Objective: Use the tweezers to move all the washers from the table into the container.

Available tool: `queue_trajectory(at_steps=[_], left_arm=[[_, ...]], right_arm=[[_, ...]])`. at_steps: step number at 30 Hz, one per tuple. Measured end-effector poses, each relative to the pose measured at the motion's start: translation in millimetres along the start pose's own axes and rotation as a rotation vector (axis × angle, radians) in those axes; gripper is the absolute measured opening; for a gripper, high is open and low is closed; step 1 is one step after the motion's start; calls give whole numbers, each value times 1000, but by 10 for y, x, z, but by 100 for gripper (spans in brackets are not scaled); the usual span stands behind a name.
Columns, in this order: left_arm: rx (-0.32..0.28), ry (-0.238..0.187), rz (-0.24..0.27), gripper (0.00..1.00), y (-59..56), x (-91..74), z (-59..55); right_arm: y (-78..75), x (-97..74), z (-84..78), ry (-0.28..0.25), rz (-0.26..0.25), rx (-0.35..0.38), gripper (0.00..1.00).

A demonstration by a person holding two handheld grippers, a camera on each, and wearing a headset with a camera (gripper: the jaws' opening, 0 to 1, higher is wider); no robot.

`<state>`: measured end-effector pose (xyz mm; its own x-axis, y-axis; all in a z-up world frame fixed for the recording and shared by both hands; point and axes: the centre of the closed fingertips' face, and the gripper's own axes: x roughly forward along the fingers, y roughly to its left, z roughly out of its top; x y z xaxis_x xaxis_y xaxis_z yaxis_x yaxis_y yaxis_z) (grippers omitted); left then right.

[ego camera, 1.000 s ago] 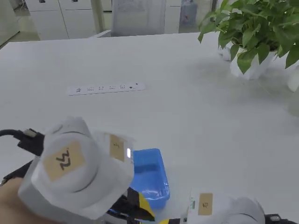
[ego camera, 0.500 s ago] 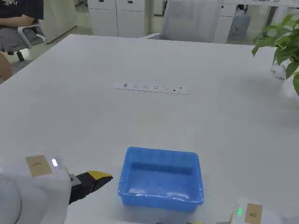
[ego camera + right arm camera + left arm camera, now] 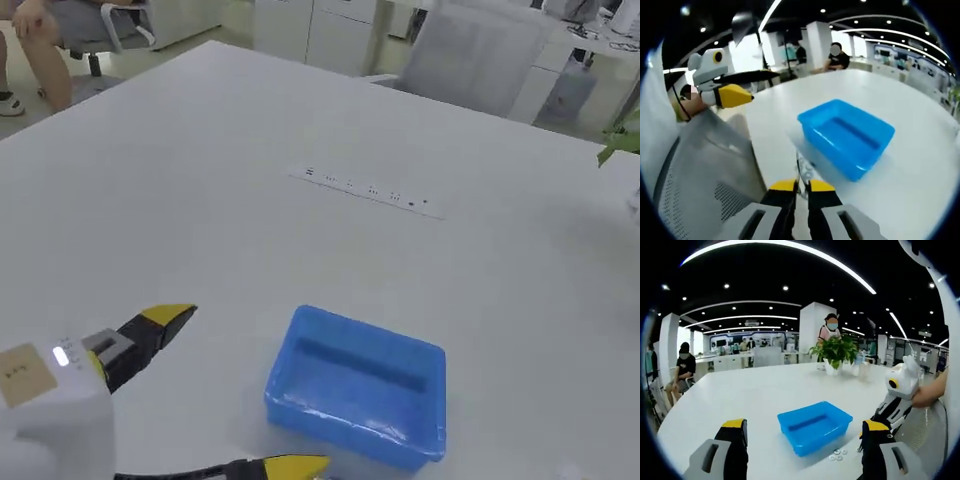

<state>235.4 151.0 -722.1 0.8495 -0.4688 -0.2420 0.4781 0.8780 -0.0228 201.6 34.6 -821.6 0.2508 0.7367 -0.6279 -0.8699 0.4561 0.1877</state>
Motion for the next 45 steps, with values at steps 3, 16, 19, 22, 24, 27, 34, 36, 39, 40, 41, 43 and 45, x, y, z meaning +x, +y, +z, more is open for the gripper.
queue_trajectory(at_steps=[3, 16, 19, 22, 24, 27, 34, 36, 39, 40, 41, 43, 45], left_arm=[[-9, 13, 1, 93, 1, -1, -24], [-84, -7, 24, 87, 189, -51, -58], [-82, -1, 17, 85, 178, -45, -69], [-70, 10, 15, 85, 167, -29, -101], [-69, 11, 13, 85, 165, -40, -101], [-73, 14, 12, 85, 165, -42, -111], [-60, 40, 3, 84, 143, -29, -161], [-52, 46, 0, 83, 135, -30, -171], [-48, 49, 1, 83, 132, -30, -171], [-49, 49, 0, 83, 131, -25, -177], [-50, 49, 0, 83, 131, -24, -179], [-52, 53, 0, 83, 133, -21, -188], [-48, 61, 2, 82, 132, -21, -201]], right_arm=[[25, 7, 7, -7, 15, 28, 4], [-88, -200, 403, -73, -24, 30, 4], [-146, -254, 512, -96, -39, 20, 4], [-246, -306, 623, -118, -69, 7, 4], [-286, -322, 678, -127, -80, 7, 4], [-380, -321, 735, -133, -100, 1, 4], [-657, -248, 829, -138, -152, 8, 4], [-731, -211, 840, -136, -166, 15, 4], [-819, -141, 809, -119, -180, 22, 4], [-852, -109, 774, -102, -182, 27, 4], [-874, -87, 748, -88, -183, 34, 4], [-917, -54, 716, -74, -187, 53, 4], [-957, -18, 690, -57, -189, 69, 4]])
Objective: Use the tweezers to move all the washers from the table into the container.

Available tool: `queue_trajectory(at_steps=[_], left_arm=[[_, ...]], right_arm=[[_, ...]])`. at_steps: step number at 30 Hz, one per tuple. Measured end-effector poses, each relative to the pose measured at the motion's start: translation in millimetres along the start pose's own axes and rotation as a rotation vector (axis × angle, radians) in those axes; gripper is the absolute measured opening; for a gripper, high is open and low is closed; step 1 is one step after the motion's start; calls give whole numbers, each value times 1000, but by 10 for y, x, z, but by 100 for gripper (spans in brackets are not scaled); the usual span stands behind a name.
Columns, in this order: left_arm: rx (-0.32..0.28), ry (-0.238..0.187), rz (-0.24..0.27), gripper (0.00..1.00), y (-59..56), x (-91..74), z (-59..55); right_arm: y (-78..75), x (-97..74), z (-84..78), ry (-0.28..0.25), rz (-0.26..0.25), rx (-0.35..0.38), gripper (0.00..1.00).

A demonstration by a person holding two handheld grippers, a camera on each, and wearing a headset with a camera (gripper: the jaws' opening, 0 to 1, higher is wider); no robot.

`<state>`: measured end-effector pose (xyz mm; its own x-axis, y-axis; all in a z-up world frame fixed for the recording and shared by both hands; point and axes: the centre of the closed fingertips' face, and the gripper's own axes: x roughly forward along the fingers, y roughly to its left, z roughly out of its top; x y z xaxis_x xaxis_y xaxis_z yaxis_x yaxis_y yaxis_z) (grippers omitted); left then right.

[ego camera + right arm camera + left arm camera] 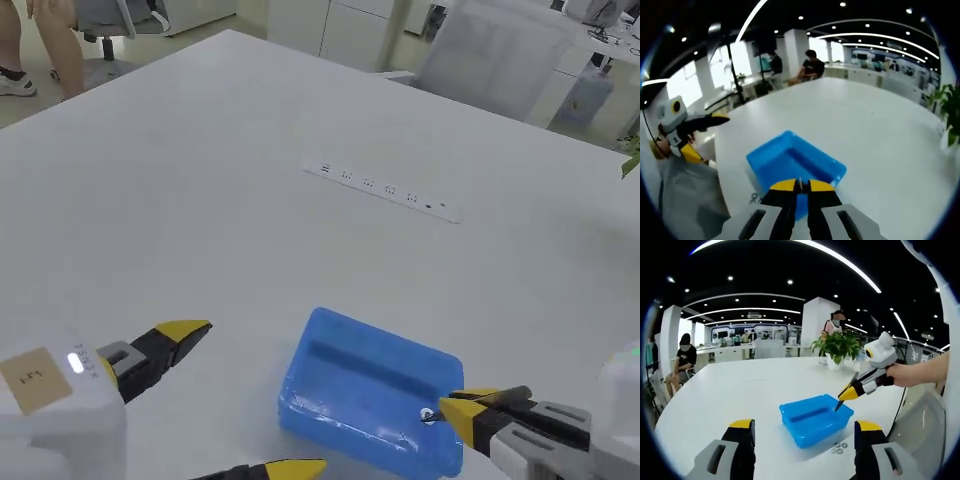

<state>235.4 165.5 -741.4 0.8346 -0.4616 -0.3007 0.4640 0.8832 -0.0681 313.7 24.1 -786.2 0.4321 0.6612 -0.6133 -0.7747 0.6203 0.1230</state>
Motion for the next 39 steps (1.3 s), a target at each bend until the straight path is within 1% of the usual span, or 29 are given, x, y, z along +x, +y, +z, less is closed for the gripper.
queue_trajectory(at_steps=[2, 4, 8, 12, 14, 16, 23, 25, 30, 32, 34, 35, 39], left_arm=[[1, 6, -2, 82, -6, -3, -10], [6, 14, 0, 81, -1, -9, -23], [8, 25, -2, 80, -33, -7, 0], [11, 30, 1, 79, -27, -4, -8], [17, 25, 6, 80, -21, -5, 2], [6, 29, 0, 79, -34, -1, -3], [14, 38, 0, 78, -41, 7, -11], [17, 41, 3, 78, -33, 5, -16], [17, 44, 1, 78, -40, 5, -17], [23, 36, 5, 79, -38, -1, 0], [25, 28, 9, 79, -28, -6, 12], [16, 27, 7, 79, -28, -10, 11], [19, 33, 11, 79, -23, -10, 2]], right_arm=[[-20, 30, -13, 11, -2, 0, 4], [-18, 79, -53, 43, 6, -2, 4], [-25, 150, -115, 93, 13, -40, 4], [0, 203, -147, 124, 27, -67, 4], [3, 217, -159, 138, 30, -80, 4], [-4, 230, -170, 155, 32, -104, 4], [-7, 275, -216, 208, 45, -157, 4], [-9, 280, -219, 213, 44, -168, 4], [-20, 281, -211, 218, 44, -160, 4], [-21, 273, -211, 219, 44, -158, 4], [-8, 257, -190, 209, 49, -151, 4], [-3, 250, -184, 207, 51, -151, 4], [15, 202, -141, 205, 53, -157, 4]])
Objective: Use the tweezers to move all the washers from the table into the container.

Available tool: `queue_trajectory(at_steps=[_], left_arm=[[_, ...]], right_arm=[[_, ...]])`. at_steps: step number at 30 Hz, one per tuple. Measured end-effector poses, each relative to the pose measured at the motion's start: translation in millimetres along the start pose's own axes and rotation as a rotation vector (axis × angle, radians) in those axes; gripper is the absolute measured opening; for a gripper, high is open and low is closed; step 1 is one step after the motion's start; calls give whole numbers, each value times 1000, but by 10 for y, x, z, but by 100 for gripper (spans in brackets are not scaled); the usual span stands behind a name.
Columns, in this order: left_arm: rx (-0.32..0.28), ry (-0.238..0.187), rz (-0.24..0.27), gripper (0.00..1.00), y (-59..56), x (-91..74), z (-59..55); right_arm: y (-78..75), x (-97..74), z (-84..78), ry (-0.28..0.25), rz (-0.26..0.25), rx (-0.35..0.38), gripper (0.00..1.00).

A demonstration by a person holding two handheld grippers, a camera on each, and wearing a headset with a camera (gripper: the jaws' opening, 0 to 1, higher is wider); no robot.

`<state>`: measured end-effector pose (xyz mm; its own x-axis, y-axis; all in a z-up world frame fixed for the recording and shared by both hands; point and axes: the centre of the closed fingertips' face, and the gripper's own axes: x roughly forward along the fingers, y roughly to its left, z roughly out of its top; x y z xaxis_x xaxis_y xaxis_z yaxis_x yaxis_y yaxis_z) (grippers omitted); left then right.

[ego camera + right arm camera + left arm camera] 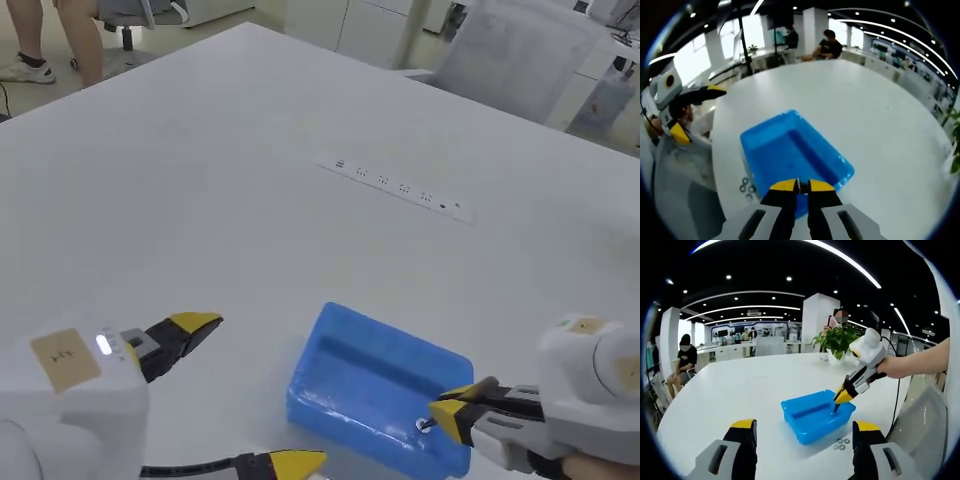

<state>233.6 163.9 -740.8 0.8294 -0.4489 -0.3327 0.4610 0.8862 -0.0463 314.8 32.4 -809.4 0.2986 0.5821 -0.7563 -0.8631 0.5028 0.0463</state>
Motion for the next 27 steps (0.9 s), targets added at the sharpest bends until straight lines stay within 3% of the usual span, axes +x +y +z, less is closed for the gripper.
queue_trajectory(at_steps=[10, 18, 27], left_arm=[[0, -1, -2, 79, 2, -2, -2], [0, -1, -10, 78, -8, 1, -6], [0, -1, -14, 78, -18, 1, -8]], right_arm=[[143, -228, 179, -42, 15, -32, 4], [408, -381, 281, -71, 53, -58, 4], [701, -351, 188, -54, 117, -48, 4]])
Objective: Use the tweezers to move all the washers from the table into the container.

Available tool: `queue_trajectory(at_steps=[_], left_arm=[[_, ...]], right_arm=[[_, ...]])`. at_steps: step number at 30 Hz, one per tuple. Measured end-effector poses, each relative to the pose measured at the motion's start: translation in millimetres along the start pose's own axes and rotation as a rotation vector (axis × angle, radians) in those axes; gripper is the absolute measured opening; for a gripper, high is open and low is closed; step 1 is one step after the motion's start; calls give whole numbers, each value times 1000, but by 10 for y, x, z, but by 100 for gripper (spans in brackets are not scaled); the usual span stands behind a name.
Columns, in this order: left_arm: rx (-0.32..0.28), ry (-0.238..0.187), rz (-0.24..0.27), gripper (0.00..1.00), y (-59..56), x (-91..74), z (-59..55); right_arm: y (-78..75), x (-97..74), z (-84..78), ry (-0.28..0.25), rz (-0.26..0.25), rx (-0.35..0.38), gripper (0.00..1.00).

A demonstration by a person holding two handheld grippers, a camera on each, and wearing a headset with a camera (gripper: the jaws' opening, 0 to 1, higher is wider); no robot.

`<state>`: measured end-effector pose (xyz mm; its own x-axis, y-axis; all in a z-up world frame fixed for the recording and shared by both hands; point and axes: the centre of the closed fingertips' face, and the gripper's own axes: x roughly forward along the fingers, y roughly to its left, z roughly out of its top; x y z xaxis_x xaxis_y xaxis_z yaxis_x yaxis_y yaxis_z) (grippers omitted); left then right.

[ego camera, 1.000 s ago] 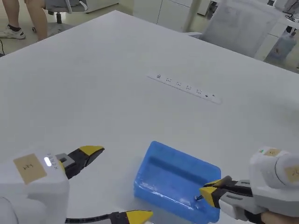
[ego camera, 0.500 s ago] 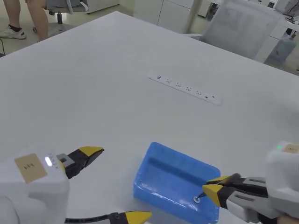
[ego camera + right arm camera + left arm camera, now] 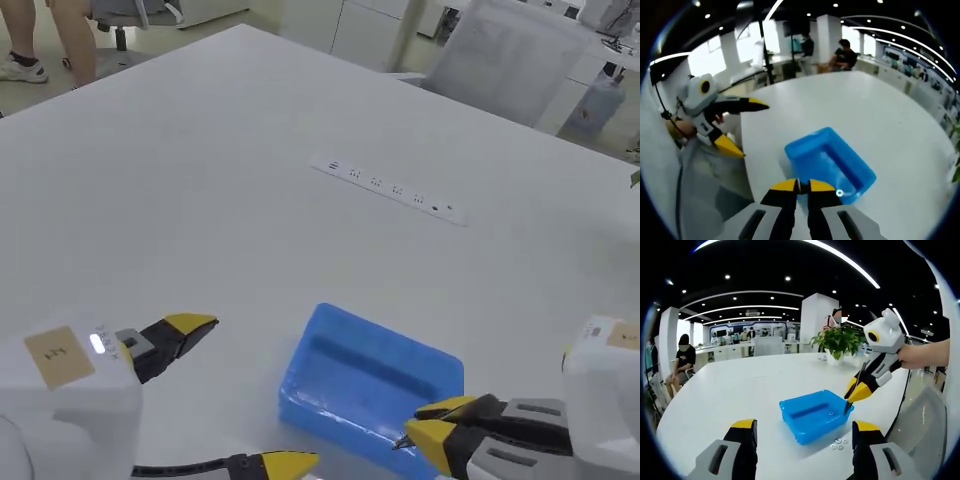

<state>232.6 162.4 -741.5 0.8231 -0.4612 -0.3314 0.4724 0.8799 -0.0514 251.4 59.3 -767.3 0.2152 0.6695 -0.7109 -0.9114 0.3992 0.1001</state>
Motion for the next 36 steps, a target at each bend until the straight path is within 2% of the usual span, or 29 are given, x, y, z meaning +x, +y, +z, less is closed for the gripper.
queue_trajectory(at_steps=[4, 17, 28, 36], left_arm=[[2, 1, -4, 78, -12, 1, -1], [1, 9, -6, 78, -13, -3, -18], [2, 11, -6, 77, -8, 3, -24], [4, 14, -8, 77, -8, 7, -31]], right_arm=[[82, 79, -97, 21, 27, 4, 4], [209, 321, -362, 80, 87, 37, 4], [236, 389, -448, 106, 97, 40, 4], [290, 399, -461, 120, 91, 0, 4]])
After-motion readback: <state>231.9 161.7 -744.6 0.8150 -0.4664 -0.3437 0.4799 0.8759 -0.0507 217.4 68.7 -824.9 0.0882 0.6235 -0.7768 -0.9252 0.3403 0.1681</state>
